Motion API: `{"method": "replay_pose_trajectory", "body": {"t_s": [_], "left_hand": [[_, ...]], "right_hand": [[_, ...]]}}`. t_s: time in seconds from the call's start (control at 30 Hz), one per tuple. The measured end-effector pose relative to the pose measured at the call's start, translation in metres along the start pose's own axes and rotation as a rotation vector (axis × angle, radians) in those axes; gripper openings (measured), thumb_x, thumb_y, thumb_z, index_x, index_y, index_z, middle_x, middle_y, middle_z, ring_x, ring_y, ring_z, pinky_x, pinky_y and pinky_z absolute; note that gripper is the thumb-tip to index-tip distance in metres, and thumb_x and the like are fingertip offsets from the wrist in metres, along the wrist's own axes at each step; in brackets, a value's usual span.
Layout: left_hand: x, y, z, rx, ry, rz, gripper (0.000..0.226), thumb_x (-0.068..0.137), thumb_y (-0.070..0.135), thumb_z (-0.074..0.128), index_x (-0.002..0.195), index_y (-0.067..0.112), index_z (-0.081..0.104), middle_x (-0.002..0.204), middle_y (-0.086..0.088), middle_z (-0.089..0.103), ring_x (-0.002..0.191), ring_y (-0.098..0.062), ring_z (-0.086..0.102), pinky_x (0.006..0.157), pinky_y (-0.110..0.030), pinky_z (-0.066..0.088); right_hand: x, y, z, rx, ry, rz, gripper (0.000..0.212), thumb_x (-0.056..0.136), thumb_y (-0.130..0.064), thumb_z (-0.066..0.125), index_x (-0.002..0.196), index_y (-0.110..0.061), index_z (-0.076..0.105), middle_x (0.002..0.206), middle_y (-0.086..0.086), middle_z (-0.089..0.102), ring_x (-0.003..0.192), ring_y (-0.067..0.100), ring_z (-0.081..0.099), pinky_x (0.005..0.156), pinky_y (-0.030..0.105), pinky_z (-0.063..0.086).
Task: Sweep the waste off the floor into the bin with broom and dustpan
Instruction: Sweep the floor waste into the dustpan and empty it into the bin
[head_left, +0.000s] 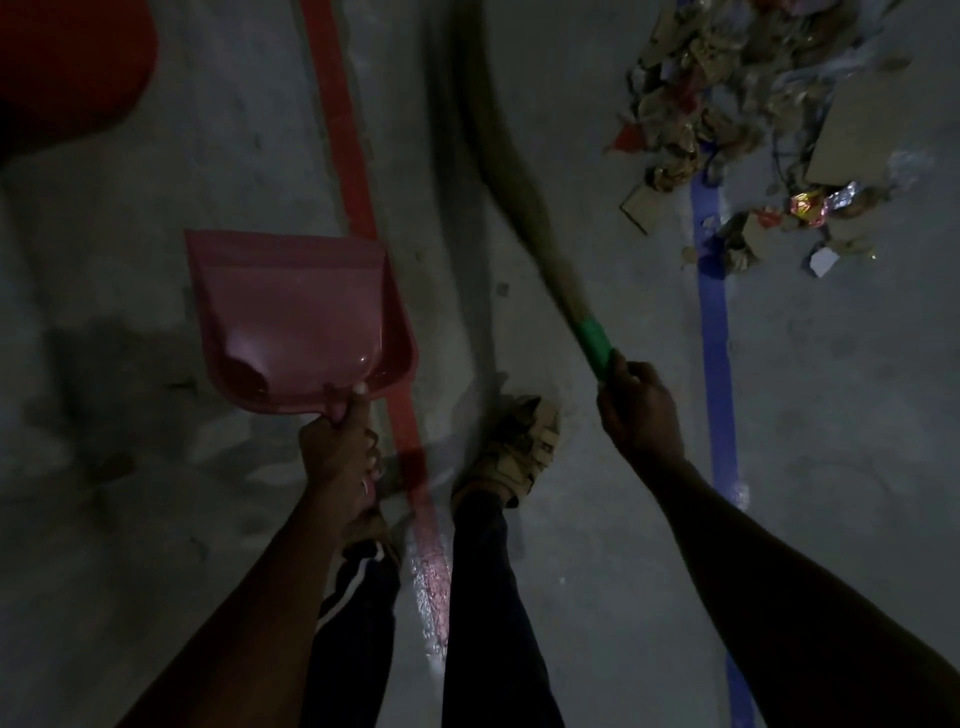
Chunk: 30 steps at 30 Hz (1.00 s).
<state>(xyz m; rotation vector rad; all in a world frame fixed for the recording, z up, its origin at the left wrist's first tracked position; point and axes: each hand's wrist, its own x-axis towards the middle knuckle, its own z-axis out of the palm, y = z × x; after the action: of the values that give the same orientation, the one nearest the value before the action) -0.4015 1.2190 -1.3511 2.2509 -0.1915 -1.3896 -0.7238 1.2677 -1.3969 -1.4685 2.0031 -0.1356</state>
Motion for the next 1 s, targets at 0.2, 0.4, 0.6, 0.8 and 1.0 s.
{"method": "replay_pose_trajectory", "body": {"t_s": [0.2,0.4,0.6,0.8,1.0], "left_hand": [[0.002,-0.002,-0.014,0.013,-0.01,0.002,0.049,0.092,0.049,0.07,0.063,0.021,0.041,0.045,0.004,0.037,0.033,-0.009,0.032,0.038,-0.018,0.028],[0.0,0.001,-0.012,0.024,-0.1,-0.003,0.052,0.091,0.052,0.07,0.056,0.023,0.046,0.044,0.001,0.039,0.031,-0.012,0.033,0.046,-0.022,0.03],[0.005,0.024,-0.005,0.052,-0.158,0.032,0.051,0.088,0.051,0.073,0.066,0.017,0.044,0.047,-0.001,0.041,0.033,-0.012,0.034,0.04,-0.021,0.031],[0.009,0.048,-0.007,0.078,-0.25,0.052,0.05,0.087,0.05,0.073,0.067,0.016,0.043,0.049,-0.001,0.04,0.035,-0.012,0.033,0.04,-0.022,0.032],[0.007,0.075,0.001,0.131,-0.337,0.107,0.056,0.09,0.054,0.07,0.061,0.014,0.043,0.049,-0.003,0.042,0.036,-0.015,0.035,0.043,-0.024,0.032]], "right_hand": [[-0.011,-0.016,0.04,-0.179,-0.329,-0.076,0.064,0.09,-0.04,0.038,0.146,-0.009,0.042,0.113,0.019,0.056,0.084,0.035,0.061,0.065,0.035,0.05],[-0.004,-0.006,0.017,-0.239,-0.147,0.142,0.05,0.1,-0.031,0.048,0.148,-0.019,0.037,0.111,0.013,0.052,0.071,0.027,0.055,0.057,0.037,0.051],[0.014,-0.005,-0.008,-0.201,0.088,0.302,0.05,0.099,-0.025,0.048,0.146,-0.013,0.035,0.121,0.019,0.053,0.076,0.034,0.059,0.062,0.049,0.056],[-0.014,-0.028,0.008,-0.137,0.069,0.155,0.055,0.095,-0.026,0.054,0.146,-0.012,0.038,0.121,0.017,0.053,0.072,0.028,0.061,0.054,0.044,0.056],[-0.045,-0.073,0.068,-0.175,-0.192,0.093,0.058,0.094,-0.031,0.053,0.148,-0.014,0.039,0.125,0.016,0.053,0.068,0.033,0.061,0.052,0.041,0.054]]}}
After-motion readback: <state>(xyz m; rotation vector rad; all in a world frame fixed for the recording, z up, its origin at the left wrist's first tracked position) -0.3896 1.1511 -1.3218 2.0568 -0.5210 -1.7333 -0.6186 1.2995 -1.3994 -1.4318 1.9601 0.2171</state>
